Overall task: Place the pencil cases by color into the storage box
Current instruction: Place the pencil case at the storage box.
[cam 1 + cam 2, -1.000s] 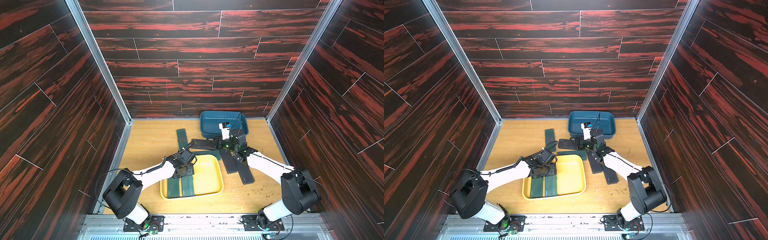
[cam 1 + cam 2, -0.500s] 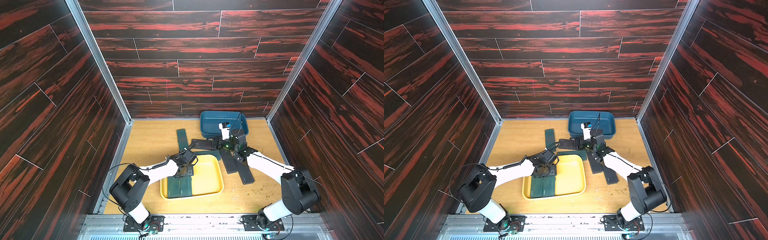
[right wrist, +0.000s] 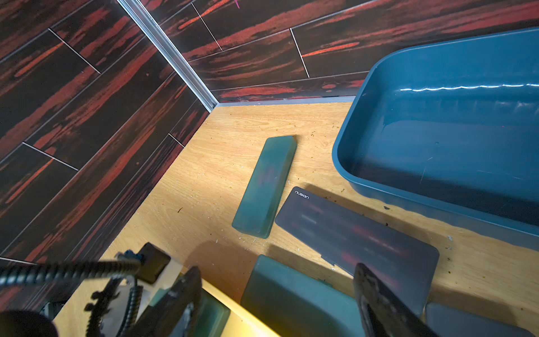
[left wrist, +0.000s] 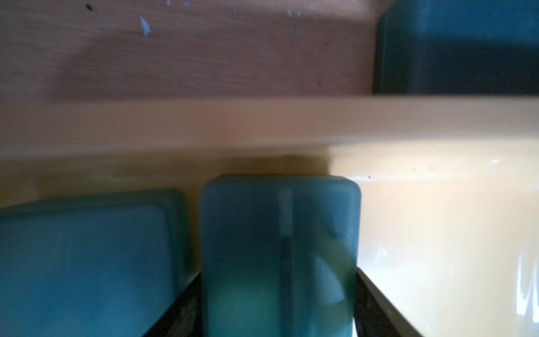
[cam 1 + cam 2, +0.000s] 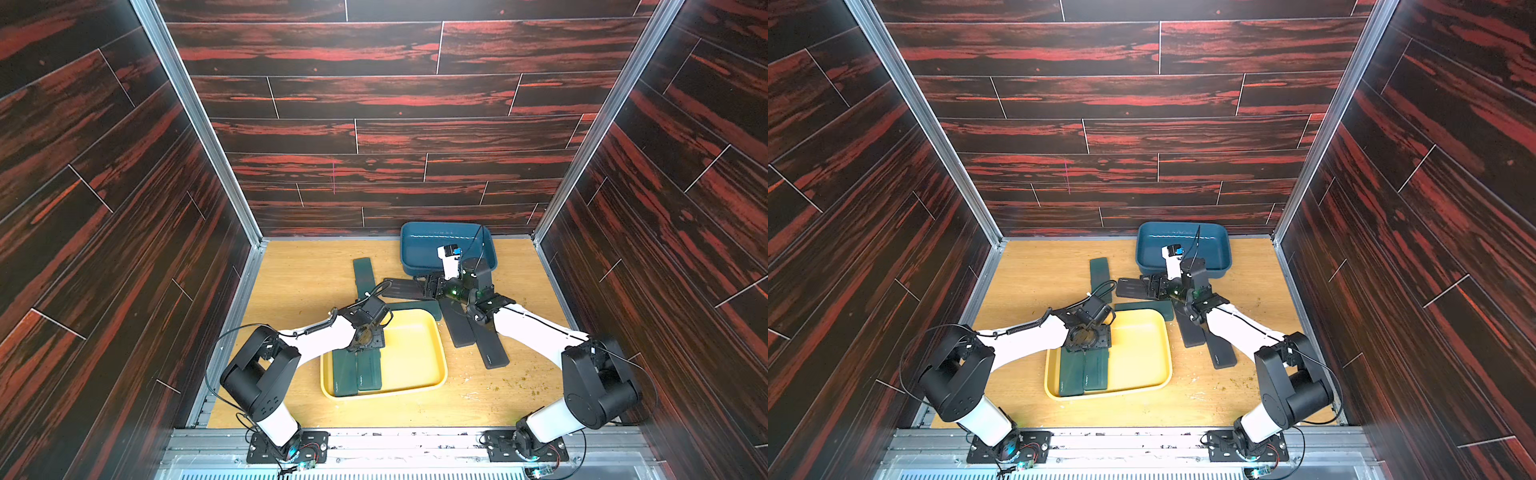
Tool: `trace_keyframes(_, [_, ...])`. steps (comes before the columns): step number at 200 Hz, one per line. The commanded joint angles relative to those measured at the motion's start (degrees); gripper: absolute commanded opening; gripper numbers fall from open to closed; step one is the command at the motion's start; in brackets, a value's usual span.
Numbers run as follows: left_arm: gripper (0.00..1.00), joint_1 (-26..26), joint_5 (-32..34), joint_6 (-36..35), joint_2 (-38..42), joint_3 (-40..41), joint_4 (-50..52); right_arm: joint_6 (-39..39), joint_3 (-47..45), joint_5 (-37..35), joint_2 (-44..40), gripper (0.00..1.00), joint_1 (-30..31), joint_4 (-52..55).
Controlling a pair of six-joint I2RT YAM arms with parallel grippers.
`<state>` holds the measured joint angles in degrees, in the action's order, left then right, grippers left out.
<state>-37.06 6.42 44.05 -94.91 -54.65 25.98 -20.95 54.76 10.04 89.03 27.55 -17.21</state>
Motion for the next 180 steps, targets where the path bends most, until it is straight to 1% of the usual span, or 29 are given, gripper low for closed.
trace_keyframes(1, [0.85,1.5,1.9,-0.6,0.2,1.1,1.8,0.1,0.1,0.1,2.3,0.82,0.2,-0.1])
trace_keyframes(14, [0.90,2.0,1.9,-0.9,1.0,1.0,1.5,0.3,0.2,0.0,2.4,0.82,0.1,-0.1])
trace_keyframes(30, [0.93,2.6,2.1,-1.5,2.6,0.1,2.0,0.5,0.3,-0.1,2.4,0.82,0.2,-0.1])
trace_keyframes(84, [0.94,3.5,-1.0,-4.1,10.2,-4.2,2.6,0.6,0.6,0.2,3.0,0.82,0.1,-0.3])
trace_keyframes(103, [0.94,3.7,-0.7,-4.1,13.3,-4.7,3.0,0.6,0.9,-0.1,3.1,0.82,0.3,0.0])
trace_keyframes(118, [0.94,4.2,1.2,-3.9,15.6,-4.9,4.0,1.7,1.9,-2.2,3.3,0.82,1.3,1.1])
trace_keyframes(141, [0.95,5.5,4.1,-3.7,18.7,-4.3,5.4,4.5,5.6,-6.6,5.0,0.82,4.9,4.8])
trace_keyframes(180, [0.95,8.8,7.6,-1.4,23.6,-1.8,8.8,6.1,15.9,-14.3,11.8,0.84,10.9,12.8])
